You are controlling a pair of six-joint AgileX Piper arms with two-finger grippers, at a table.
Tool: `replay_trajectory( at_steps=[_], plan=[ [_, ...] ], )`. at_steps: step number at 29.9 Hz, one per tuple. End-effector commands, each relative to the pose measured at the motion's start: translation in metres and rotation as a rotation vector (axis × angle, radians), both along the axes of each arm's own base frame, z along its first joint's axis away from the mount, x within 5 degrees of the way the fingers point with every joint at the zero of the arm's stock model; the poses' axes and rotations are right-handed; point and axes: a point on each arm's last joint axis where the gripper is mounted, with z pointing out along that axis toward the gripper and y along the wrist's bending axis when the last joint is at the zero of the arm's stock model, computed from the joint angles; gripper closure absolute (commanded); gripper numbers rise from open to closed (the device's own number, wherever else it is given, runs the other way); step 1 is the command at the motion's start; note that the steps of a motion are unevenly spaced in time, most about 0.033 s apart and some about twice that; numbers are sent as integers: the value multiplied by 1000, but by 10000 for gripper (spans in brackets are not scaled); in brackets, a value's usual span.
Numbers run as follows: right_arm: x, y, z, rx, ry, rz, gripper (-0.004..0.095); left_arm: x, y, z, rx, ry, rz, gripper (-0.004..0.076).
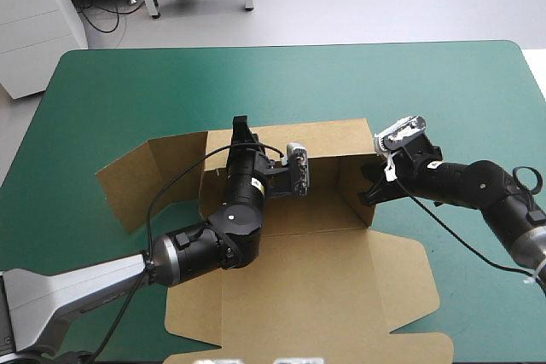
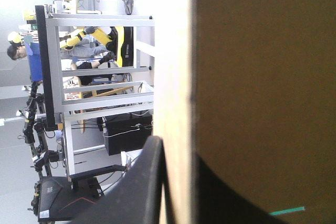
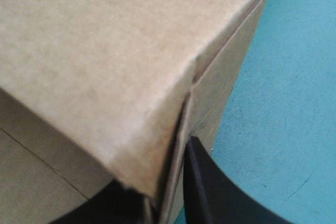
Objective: Fold the box
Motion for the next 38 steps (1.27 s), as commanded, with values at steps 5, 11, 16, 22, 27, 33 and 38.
replay_trajectory(
  at_steps=[5, 11, 16, 22, 27, 33, 38],
  plan=[
    [-2, 2, 20, 87, -39, -32, 927, -7, -2, 23, -79, -24, -3, 256],
    [5, -3, 23, 109, -76, -133, 927, -17, -13, 42, -111, -63, -16, 150],
    [6, -5, 23, 95, -88, -155, 927, -39, -28, 60, -121, -87, -75, 155],
    [7, -6, 23, 96, -86, -170, 927, -72, -40, 74, -68, -115, -117, 156],
    [8, -7, 24, 103, -93, -187, 927, -94, -47, 83, -41, -120, -170, 288],
    [8, -7, 24, 103, -94, -188, 927, -107, -52, 106, -63, 54, -265, 723],
    [9, -8, 25, 98, -111, -198, 927, -101, -45, 149, -191, 239, -342, 731]
  ],
)
